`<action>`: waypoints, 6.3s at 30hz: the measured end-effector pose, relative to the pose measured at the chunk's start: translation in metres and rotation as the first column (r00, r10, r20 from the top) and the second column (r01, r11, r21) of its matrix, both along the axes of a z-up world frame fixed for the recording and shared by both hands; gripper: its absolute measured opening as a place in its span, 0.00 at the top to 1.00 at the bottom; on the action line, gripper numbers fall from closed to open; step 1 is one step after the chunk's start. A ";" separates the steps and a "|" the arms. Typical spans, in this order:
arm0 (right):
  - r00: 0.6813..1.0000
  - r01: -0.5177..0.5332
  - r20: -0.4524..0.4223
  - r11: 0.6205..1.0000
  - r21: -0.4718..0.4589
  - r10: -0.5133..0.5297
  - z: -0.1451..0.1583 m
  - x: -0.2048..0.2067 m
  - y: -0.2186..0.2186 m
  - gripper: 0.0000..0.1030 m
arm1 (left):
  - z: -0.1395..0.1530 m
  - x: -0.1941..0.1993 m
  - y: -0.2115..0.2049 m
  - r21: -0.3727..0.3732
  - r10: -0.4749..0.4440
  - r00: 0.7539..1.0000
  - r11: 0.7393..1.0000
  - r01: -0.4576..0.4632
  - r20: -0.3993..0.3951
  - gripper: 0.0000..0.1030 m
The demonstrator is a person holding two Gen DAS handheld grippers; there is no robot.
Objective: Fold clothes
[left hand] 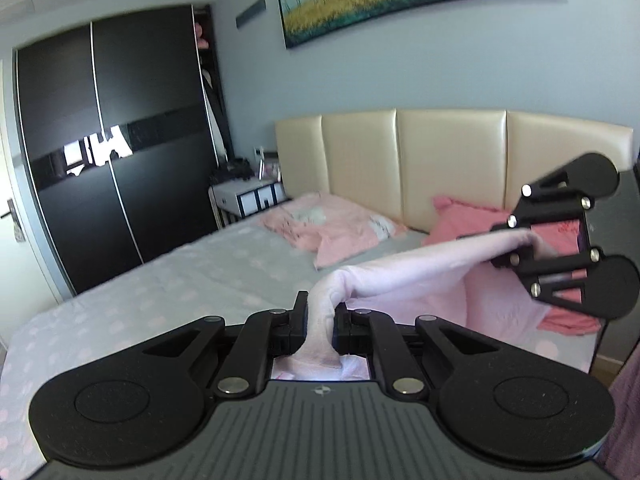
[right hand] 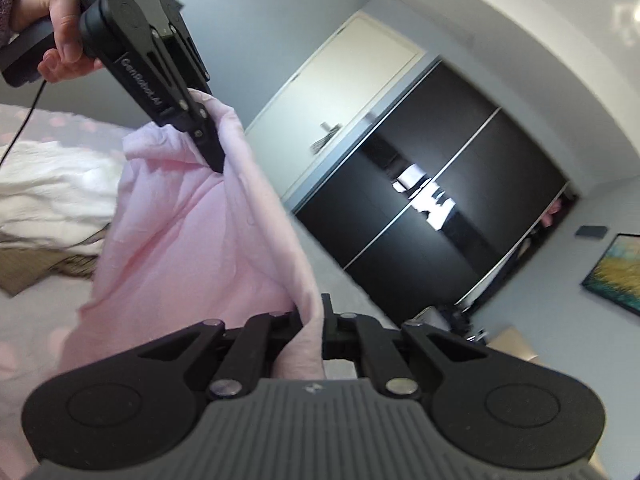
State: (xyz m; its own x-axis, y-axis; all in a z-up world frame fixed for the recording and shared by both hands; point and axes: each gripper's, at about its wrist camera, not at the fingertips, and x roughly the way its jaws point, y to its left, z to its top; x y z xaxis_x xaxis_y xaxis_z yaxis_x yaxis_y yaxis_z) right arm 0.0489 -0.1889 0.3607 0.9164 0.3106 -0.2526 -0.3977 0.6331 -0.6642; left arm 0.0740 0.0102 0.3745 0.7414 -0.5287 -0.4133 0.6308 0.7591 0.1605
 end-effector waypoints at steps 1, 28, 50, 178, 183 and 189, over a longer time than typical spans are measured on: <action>1.000 -0.002 -0.008 1.000 0.002 0.002 -0.001 0.003 0.000 0.96 | -0.002 0.000 0.002 0.007 -0.023 1.000 1.000 0.023 0.001 0.93; 0.699 -0.330 -0.697 0.937 -0.114 0.161 -0.337 -0.126 -0.020 0.95 | -0.313 -0.094 -0.003 0.138 -0.290 0.720 0.871 0.472 -0.630 0.90; 0.591 -0.078 -0.787 0.983 0.165 0.178 -0.294 -0.030 -0.063 0.54 | -0.318 0.011 0.042 0.047 0.047 0.791 0.999 -0.024 -0.611 0.48; 0.681 -0.112 -0.732 0.981 -0.159 -0.041 -0.374 -0.161 -0.071 0.53 | -0.410 -0.178 -0.052 0.533 -0.001 0.895 0.803 0.266 -0.445 0.61; 0.701 -0.244 -0.711 0.954 -0.173 0.050 -0.377 -0.183 -0.043 0.44 | -0.397 -0.201 -0.062 0.478 -0.147 0.923 0.820 0.315 -0.356 0.44; 0.683 -0.352 -0.726 0.907 -0.232 0.079 -0.400 -0.200 -0.020 0.41 | -0.427 -0.209 -0.076 0.536 -0.231 0.889 0.727 0.428 -0.397 0.44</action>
